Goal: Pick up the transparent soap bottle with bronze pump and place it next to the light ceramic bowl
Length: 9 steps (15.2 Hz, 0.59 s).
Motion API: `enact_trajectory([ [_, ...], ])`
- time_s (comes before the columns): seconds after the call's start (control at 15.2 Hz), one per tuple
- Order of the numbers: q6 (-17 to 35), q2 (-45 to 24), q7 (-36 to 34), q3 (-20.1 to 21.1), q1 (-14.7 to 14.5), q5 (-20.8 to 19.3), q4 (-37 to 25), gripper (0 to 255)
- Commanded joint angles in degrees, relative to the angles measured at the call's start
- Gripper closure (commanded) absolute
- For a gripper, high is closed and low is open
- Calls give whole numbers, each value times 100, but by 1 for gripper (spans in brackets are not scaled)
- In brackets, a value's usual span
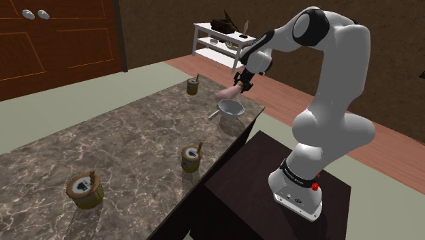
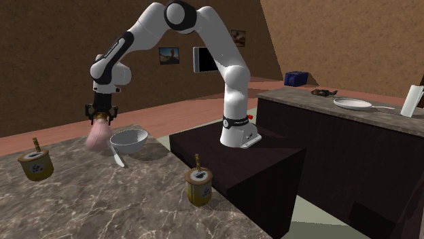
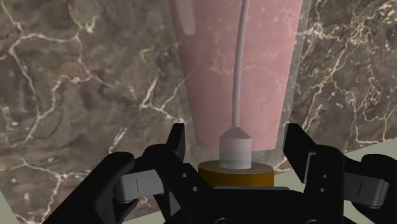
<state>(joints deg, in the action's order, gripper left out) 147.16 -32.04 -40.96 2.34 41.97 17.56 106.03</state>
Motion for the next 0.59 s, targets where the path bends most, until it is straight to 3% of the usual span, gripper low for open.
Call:
enact_trajectory([
  [0.0,125,-98,38,25,4,30,30,255],
  [0.53,201,-185,66,39,12,48,20,255],
])
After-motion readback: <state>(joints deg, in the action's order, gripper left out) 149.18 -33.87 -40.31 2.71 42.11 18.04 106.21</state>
